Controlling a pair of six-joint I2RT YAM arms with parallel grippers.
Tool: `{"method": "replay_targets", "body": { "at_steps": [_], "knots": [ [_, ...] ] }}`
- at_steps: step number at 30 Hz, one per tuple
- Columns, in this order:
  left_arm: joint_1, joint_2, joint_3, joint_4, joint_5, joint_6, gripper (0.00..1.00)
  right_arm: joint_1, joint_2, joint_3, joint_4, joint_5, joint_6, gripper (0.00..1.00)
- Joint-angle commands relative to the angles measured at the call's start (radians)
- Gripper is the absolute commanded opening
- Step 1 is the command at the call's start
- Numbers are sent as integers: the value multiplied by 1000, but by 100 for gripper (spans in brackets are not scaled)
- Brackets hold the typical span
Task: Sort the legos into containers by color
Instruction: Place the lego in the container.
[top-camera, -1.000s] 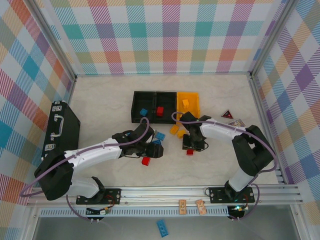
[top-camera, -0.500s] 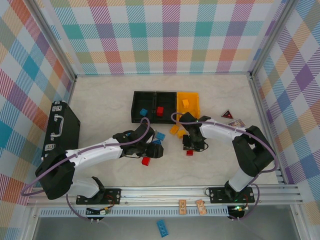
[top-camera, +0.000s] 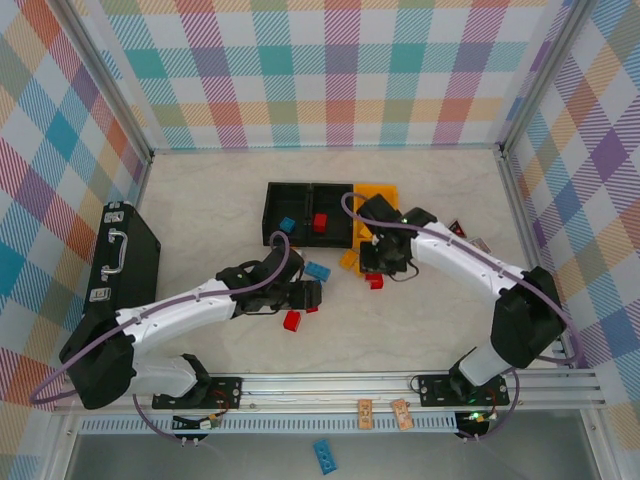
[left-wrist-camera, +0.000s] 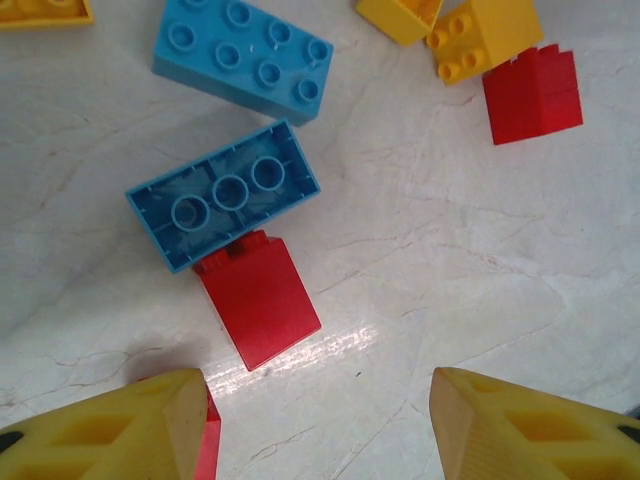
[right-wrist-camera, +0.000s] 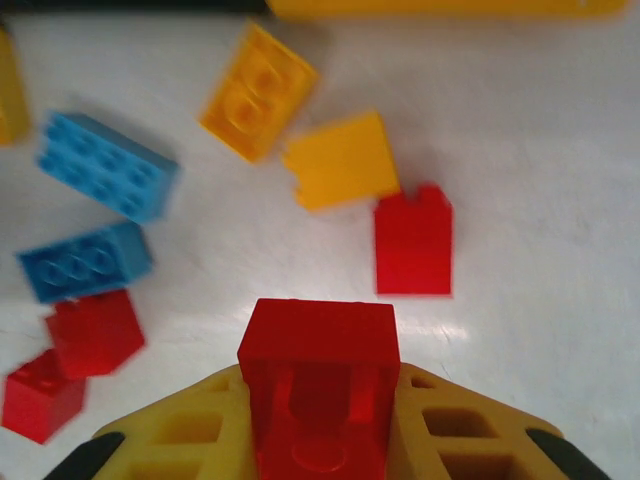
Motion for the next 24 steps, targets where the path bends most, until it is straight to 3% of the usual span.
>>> {"method": "replay_targets", "body": {
  "at_steps": [1,12,24],
  "knots": [
    [31,-40,-22,-20,-40,-54,61,1,101,130,-16,21,-79,28],
    [106,-102,-27,-78,-63,-88,61,-20,437,566,-66,30,-153,28],
    [120,-109,-56,-73,-58,-97,61,-39,737,896,-169,70,-170,30]
  ]
}}
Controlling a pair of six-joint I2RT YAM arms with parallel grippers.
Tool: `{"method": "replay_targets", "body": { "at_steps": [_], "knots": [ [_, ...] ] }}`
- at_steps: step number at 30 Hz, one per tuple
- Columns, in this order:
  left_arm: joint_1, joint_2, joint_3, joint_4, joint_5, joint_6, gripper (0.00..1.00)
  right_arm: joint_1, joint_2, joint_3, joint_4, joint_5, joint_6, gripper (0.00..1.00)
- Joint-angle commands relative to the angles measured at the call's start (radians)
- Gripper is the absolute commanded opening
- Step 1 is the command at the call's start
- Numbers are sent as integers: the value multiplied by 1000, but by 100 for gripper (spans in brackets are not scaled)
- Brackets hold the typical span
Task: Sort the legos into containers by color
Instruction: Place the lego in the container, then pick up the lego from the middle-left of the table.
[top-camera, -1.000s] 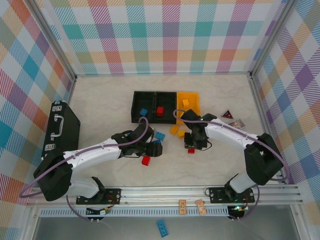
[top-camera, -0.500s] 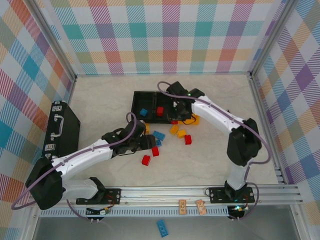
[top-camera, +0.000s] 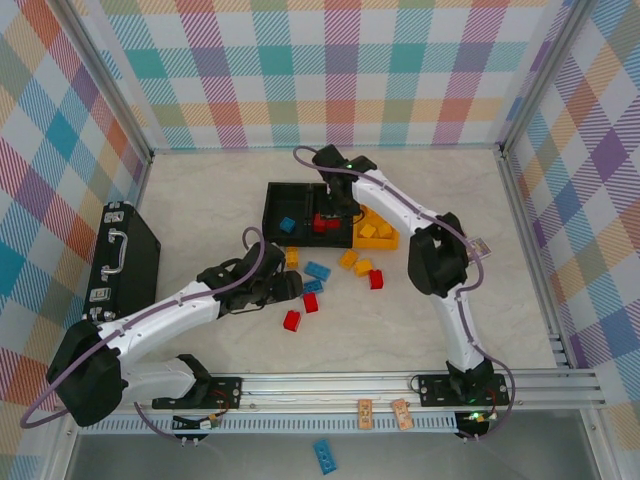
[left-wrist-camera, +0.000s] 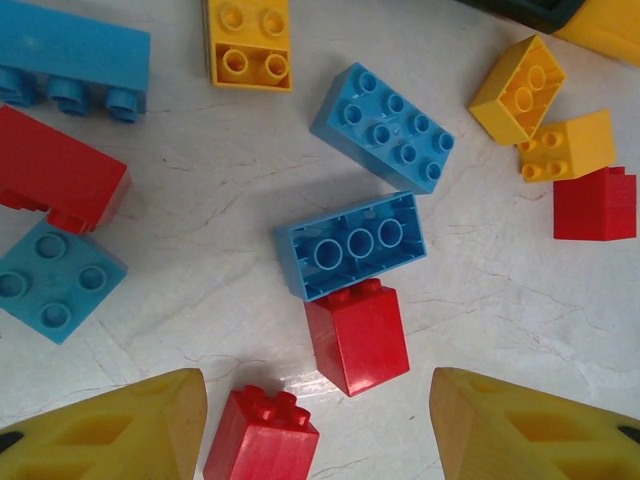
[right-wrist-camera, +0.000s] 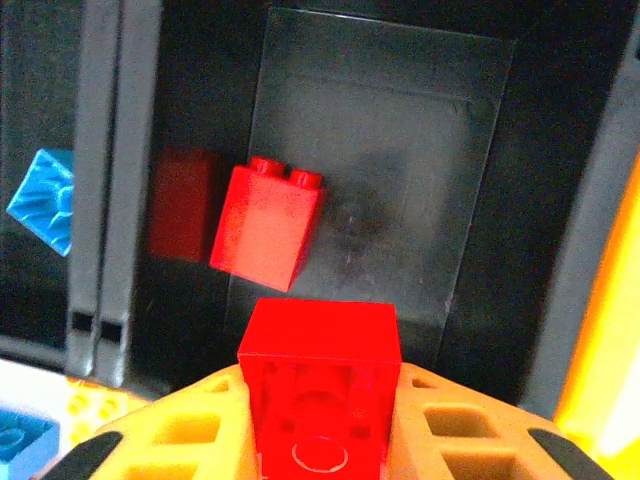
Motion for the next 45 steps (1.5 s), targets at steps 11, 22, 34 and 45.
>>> {"method": "replay_targets", "body": {
  "at_steps": [11,22,34,45],
  "knots": [
    [16,-31,-29,-24,-13,-19,60,-5,92,102,-79,35,-11,37],
    [18,-30,-32,-19,-12,-23,60,-4,57,118,-82,39,-17,46],
    [18,-38,-24,-53,-19,-22,60,14,-144,-79,8,1,-11,46],
    [17,19,37,-169,21,76,61,17,-469,-523,200,-148,-8,48]
  ]
}}
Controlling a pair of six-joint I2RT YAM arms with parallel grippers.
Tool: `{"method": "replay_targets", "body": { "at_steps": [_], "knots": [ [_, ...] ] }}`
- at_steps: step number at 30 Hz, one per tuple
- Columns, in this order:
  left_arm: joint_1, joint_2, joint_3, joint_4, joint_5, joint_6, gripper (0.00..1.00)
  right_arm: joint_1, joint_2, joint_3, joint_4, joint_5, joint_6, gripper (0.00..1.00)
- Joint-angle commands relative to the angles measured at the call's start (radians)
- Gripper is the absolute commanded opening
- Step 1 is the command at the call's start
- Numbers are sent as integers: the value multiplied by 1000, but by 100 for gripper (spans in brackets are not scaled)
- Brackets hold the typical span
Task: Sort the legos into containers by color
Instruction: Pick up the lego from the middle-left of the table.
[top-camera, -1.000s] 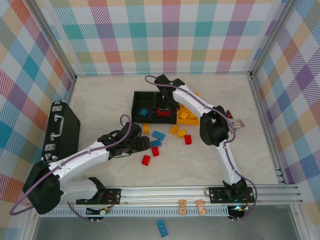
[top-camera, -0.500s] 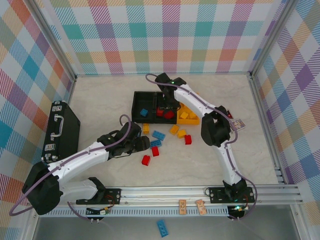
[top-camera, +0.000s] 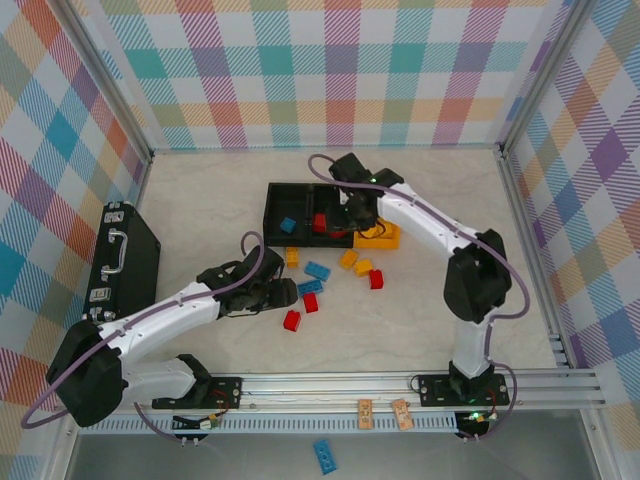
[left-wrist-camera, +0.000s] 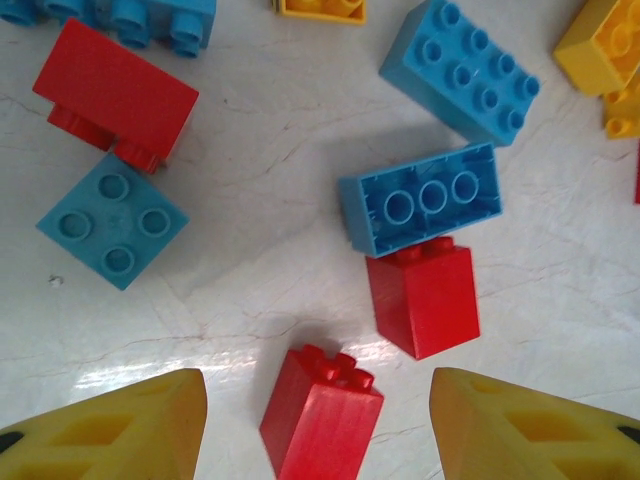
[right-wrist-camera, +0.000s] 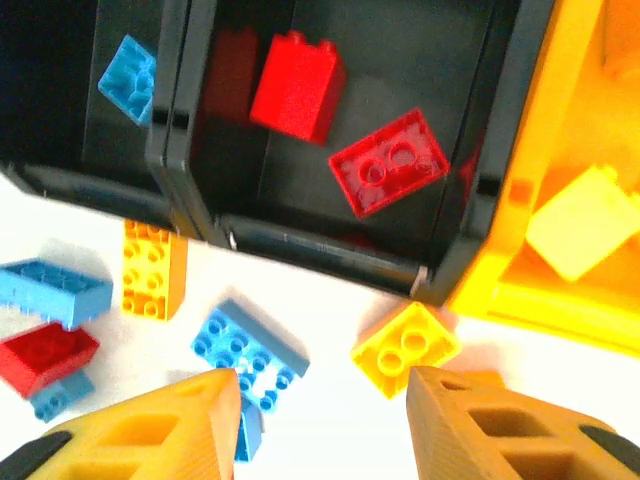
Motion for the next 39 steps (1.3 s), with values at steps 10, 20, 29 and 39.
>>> {"method": "replay_targets", "body": {
  "at_steps": [10,20,29,39],
  "knots": [
    [-51,118,99,-153,57,171,59,7,-324,-428,137,-180,-11,48],
    [-156,273,151,-160,-20,195,60,7,-590,-732,217,-277,38,51],
    [-191,365,170,-150,-66,187,50,7,-647,-829,263,-322,74,51],
    [-198,319,175,-175,-78,163,25,6,-649,-841,309,-347,84,51]
  ]
}}
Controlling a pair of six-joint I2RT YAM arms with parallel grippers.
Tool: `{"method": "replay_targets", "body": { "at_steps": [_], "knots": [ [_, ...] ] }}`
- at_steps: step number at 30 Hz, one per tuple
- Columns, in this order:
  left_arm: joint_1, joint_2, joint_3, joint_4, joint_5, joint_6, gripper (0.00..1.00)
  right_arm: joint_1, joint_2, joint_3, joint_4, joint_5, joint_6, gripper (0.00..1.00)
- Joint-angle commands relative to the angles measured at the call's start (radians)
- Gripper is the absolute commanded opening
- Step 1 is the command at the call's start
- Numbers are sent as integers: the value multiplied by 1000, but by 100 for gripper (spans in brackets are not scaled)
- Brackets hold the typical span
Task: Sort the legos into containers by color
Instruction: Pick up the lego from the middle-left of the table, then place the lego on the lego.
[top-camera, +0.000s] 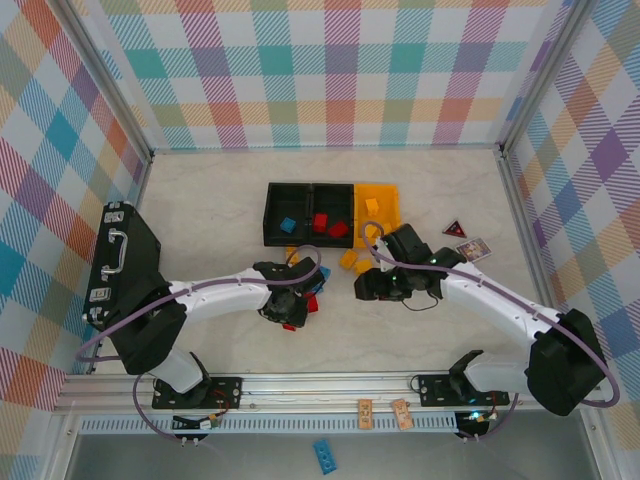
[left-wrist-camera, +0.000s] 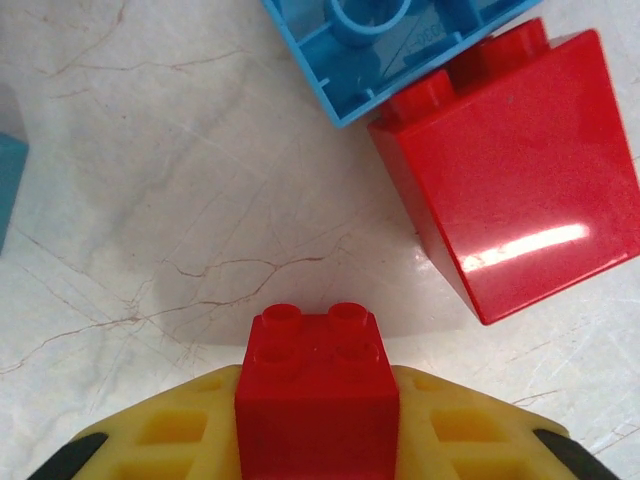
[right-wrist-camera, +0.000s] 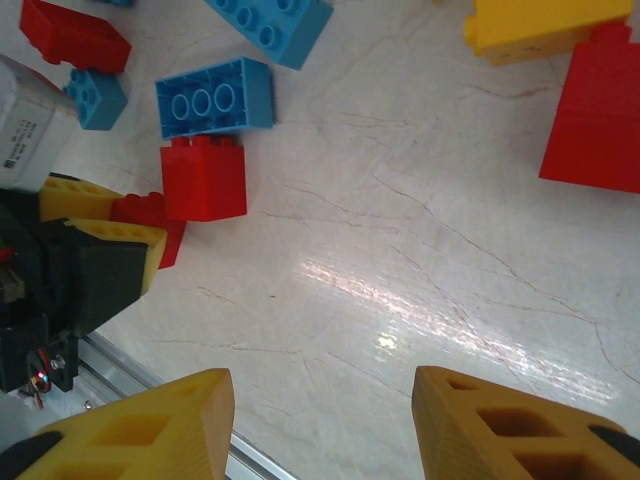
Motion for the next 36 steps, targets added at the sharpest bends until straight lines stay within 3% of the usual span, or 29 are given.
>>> {"method": "replay_targets", "body": {
  "at_steps": [1,11,25,36],
  "knots": [
    [-12,-59,26,-44,-33,-13,25,6,-20,-5,37,-30,17,51],
    [37,-90,190,-31,-54,3,23,-14,-36,5,118,-32,55,51],
    [153,179,548,-29,-11,80,24,-109,-48,23,130,29,105,55],
    [212,476,900,-74,-57,155,24,-146,-94,-27,133,45,146,55]
  ]
}}
